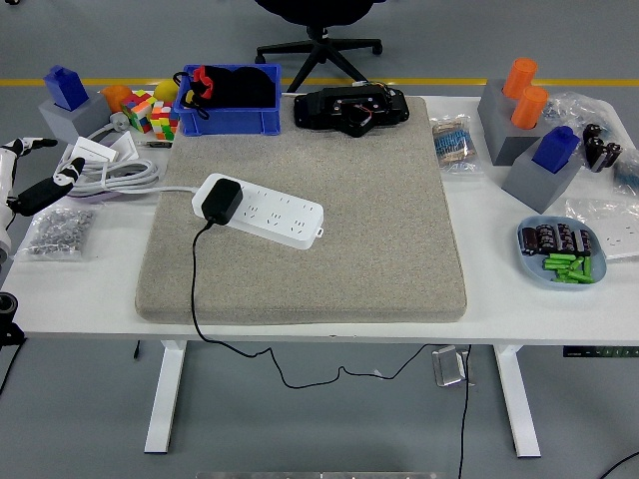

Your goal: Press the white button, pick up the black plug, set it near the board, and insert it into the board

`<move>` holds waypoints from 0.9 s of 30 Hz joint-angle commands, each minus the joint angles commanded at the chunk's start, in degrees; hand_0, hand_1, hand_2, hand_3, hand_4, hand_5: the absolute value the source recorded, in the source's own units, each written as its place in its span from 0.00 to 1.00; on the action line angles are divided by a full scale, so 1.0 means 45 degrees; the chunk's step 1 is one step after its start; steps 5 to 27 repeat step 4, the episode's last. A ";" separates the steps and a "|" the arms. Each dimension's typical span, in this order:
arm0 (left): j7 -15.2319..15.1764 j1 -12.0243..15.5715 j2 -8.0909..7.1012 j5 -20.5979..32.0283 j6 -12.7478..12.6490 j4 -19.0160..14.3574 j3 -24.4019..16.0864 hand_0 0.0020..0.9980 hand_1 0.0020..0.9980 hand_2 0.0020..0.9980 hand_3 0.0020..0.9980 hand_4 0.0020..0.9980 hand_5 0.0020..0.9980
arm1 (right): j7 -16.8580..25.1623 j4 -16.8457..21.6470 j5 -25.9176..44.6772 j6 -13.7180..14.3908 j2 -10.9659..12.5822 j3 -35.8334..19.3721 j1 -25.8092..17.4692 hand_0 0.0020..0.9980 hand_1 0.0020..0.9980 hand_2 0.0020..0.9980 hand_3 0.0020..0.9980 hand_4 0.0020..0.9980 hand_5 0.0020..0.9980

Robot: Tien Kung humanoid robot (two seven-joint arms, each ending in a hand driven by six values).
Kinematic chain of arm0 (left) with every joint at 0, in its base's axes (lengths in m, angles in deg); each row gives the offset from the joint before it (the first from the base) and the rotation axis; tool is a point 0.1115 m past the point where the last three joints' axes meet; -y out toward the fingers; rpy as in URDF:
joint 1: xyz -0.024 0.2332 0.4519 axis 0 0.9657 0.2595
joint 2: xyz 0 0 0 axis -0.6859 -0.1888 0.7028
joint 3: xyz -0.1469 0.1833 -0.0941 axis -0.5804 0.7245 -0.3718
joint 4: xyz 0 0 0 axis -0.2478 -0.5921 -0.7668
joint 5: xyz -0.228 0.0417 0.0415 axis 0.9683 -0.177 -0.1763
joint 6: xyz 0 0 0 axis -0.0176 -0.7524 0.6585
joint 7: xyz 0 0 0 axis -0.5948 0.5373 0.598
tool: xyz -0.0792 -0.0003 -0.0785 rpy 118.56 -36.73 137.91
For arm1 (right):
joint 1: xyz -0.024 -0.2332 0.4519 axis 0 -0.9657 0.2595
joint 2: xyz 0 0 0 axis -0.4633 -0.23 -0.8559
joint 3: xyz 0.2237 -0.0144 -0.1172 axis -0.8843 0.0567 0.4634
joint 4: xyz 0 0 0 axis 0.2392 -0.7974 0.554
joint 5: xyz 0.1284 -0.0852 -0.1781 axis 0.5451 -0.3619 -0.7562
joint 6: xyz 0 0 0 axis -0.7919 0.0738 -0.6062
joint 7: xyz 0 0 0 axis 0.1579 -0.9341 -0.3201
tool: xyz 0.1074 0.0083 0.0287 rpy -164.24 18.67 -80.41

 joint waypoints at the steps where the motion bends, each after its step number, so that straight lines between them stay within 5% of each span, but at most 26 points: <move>1: -0.0014 -0.0009 0.0008 0.0021 0.0012 -0.0004 0.0004 0.94 0.91 0.84 0.73 0.79 0.48 | -0.0001 -0.0037 -0.0005 0.0003 0.0002 -0.0011 0.0002 0.78 0.68 0.66 0.62 0.67 0.44; 27: -0.0039 -0.0002 0.0041 0.0044 -0.0015 -0.0006 0.0016 0.93 0.91 0.84 0.73 0.79 0.47 | -0.0008 -0.0062 0.0039 -0.0004 0.0020 0.0013 -0.0015 0.78 0.68 0.66 0.62 0.67 0.44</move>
